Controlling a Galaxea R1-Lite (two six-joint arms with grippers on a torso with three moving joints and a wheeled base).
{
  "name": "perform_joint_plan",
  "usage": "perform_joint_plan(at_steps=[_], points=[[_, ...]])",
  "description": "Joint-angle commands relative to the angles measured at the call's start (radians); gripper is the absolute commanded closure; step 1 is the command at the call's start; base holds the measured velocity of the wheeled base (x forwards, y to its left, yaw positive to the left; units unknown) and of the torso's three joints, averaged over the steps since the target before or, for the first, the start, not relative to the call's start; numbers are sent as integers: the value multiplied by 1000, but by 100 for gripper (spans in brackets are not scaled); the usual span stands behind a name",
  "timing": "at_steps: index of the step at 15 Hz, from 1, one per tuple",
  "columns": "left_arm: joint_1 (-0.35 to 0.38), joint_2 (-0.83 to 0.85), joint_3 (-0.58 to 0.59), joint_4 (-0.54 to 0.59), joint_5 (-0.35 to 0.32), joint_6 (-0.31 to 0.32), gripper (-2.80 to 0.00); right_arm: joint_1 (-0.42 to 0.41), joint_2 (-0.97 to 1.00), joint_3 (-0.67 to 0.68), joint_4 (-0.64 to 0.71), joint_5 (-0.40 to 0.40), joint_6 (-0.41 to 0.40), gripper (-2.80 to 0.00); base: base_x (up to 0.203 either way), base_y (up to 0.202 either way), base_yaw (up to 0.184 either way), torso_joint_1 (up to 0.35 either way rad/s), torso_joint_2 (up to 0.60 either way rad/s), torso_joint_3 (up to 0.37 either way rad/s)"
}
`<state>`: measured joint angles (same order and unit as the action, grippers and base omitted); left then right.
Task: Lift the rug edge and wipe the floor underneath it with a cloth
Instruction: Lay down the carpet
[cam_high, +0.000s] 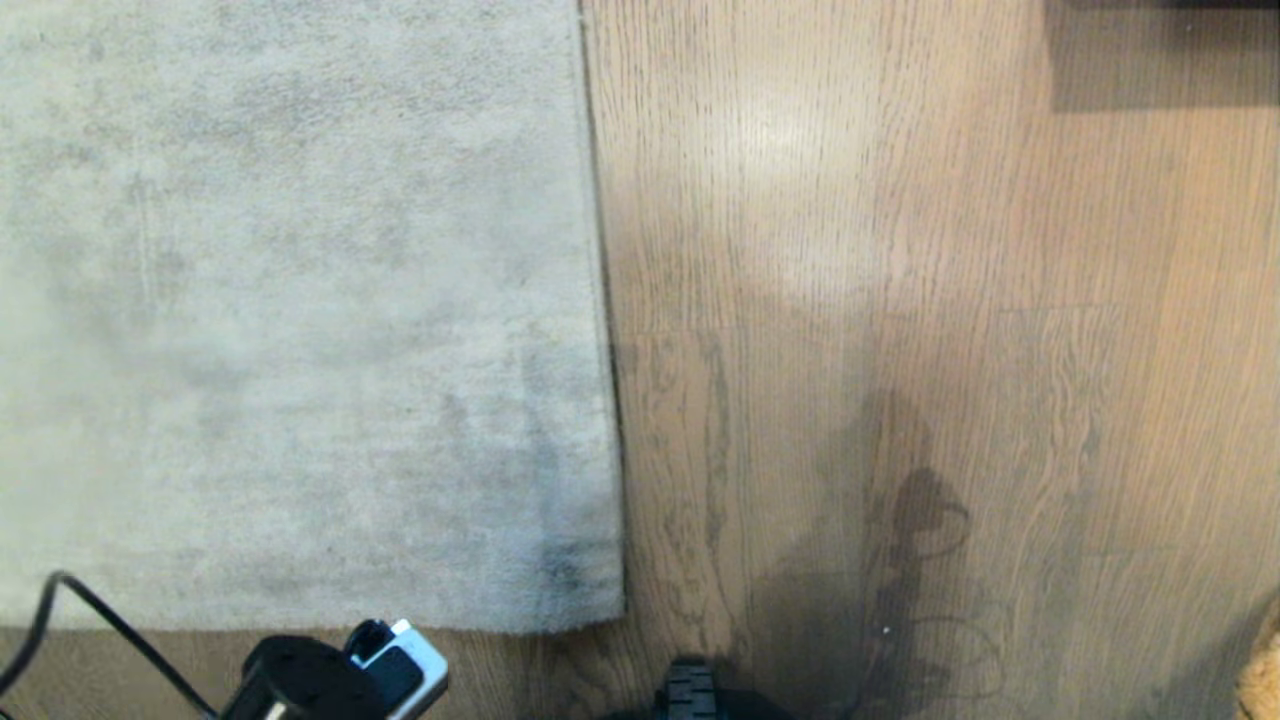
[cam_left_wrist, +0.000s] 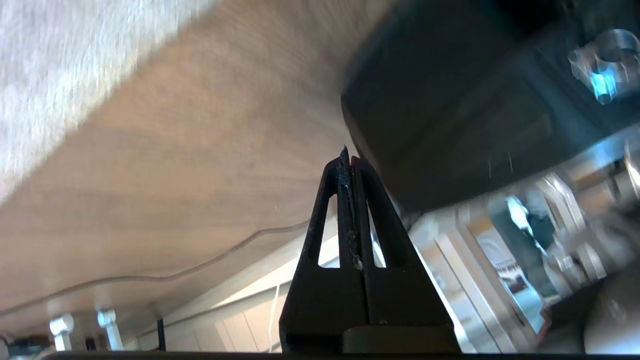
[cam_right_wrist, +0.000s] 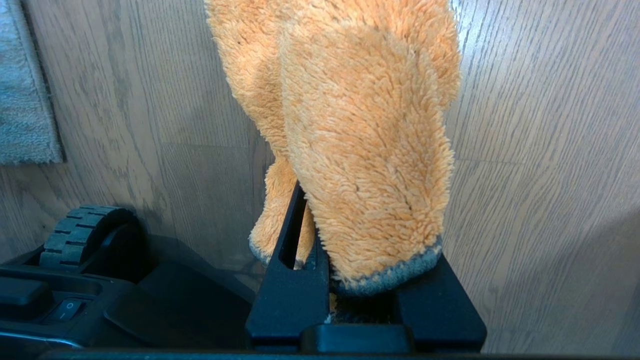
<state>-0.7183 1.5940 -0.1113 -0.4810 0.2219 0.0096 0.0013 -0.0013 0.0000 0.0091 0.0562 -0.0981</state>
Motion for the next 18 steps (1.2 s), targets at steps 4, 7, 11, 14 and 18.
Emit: perform_joint_plan(at_steps=[4,7,11,14,18], points=[[-2,357,-80,-182,11,3,0,0,1,0,0,1,0,0,0,0,0,0,0,0],[-1,446,-89,-236,50,3,0,0,1,0,-1,1,0,0,0,0,0,0,0,0],[-1,493,-131,-240,181,6,0,0,1,0,0,1,0,0,0,0,0,0,0,0],[0,532,-203,-257,219,6,0,0,1,0,-1,1,0,0,0,0,0,0,0,0],[43,599,-330,-370,220,154,0,0,1,0,0,1,0,0,0,0,0,0,0,0]])
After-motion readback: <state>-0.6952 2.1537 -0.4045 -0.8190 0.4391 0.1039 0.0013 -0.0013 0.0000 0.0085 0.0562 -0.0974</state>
